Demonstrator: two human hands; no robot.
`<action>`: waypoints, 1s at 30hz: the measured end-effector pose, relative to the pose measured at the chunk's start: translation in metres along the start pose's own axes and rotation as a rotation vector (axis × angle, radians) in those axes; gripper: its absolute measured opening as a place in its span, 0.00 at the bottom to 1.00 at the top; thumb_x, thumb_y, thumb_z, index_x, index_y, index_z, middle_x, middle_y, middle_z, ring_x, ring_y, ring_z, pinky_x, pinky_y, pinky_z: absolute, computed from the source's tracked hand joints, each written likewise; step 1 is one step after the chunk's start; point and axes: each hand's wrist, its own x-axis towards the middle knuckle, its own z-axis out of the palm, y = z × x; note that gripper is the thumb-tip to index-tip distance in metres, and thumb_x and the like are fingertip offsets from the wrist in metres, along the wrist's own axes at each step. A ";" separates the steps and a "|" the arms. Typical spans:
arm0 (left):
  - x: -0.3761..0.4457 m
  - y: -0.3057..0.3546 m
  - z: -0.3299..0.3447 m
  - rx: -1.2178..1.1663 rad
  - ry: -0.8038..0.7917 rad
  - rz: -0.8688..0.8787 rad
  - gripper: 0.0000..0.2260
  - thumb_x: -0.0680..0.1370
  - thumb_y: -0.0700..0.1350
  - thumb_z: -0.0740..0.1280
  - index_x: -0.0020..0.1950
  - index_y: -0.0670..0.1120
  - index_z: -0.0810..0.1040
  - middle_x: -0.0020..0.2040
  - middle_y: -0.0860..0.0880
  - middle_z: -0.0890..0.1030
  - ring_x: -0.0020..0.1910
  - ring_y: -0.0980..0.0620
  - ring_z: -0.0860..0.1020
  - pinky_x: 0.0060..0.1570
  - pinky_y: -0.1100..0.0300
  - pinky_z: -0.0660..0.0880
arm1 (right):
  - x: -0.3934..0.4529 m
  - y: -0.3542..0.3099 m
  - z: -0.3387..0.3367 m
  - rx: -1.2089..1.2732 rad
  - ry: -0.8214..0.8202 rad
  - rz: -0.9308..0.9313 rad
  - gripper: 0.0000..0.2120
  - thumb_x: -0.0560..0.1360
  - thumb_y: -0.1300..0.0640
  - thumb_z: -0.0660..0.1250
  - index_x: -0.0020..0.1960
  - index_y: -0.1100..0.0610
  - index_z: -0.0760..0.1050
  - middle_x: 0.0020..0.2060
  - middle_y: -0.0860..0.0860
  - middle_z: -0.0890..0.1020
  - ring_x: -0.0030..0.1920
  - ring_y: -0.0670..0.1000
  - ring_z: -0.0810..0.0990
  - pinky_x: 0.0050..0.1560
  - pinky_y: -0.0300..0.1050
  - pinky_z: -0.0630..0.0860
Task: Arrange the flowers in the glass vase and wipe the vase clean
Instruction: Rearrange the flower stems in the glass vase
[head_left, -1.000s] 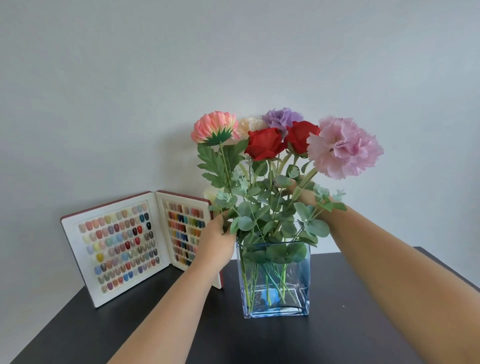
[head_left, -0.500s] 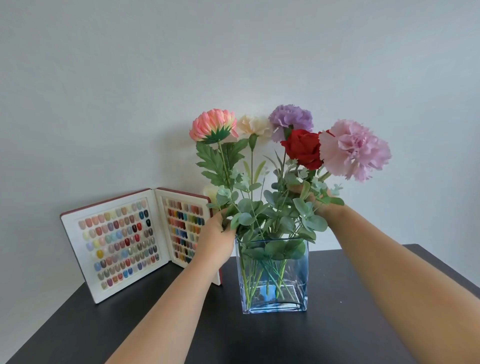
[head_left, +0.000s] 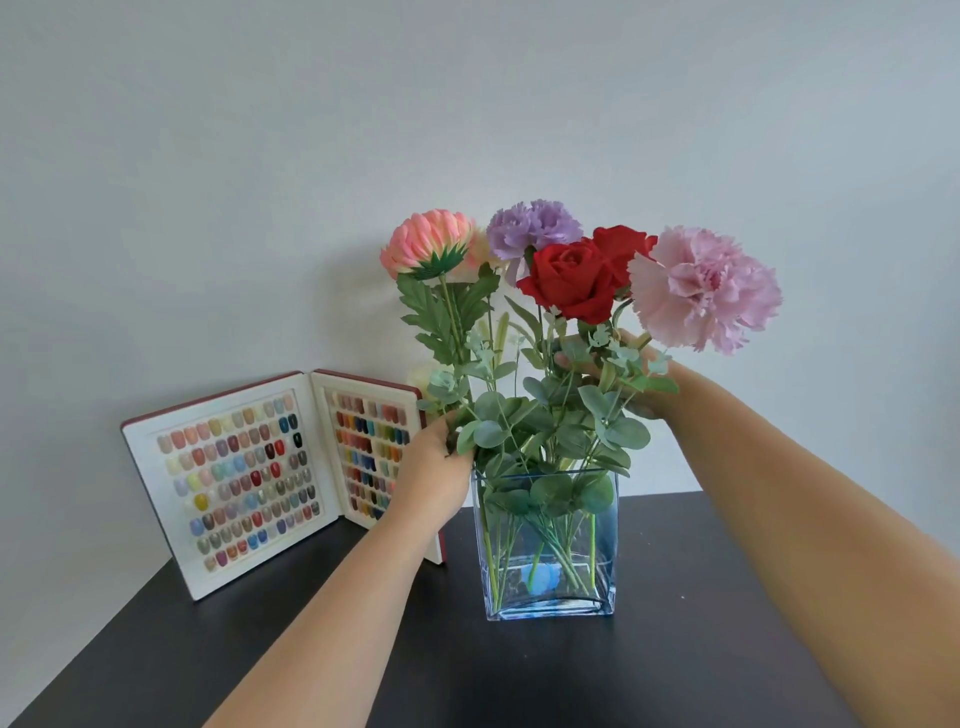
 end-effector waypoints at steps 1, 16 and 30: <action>0.000 0.000 0.000 0.001 0.001 0.000 0.13 0.79 0.44 0.64 0.48 0.66 0.75 0.45 0.65 0.78 0.45 0.68 0.74 0.38 0.72 0.66 | 0.002 0.001 0.000 -0.114 0.026 0.022 0.20 0.81 0.70 0.48 0.33 0.57 0.64 0.21 0.48 0.73 0.22 0.43 0.72 0.23 0.31 0.70; -0.018 -0.006 0.006 -0.219 0.165 -0.128 0.14 0.74 0.56 0.70 0.59 0.61 0.75 0.51 0.64 0.79 0.52 0.62 0.76 0.48 0.60 0.72 | -0.030 0.019 0.004 -0.491 -0.028 0.045 0.32 0.75 0.77 0.52 0.17 0.56 0.72 0.11 0.46 0.72 0.12 0.38 0.68 0.14 0.27 0.62; -0.043 -0.019 -0.001 -0.262 0.070 -0.128 0.18 0.73 0.57 0.70 0.61 0.54 0.78 0.54 0.59 0.82 0.56 0.59 0.78 0.61 0.48 0.74 | -0.045 0.044 -0.005 0.056 0.187 -0.114 0.07 0.77 0.64 0.64 0.44 0.60 0.80 0.28 0.47 0.85 0.27 0.46 0.83 0.26 0.36 0.78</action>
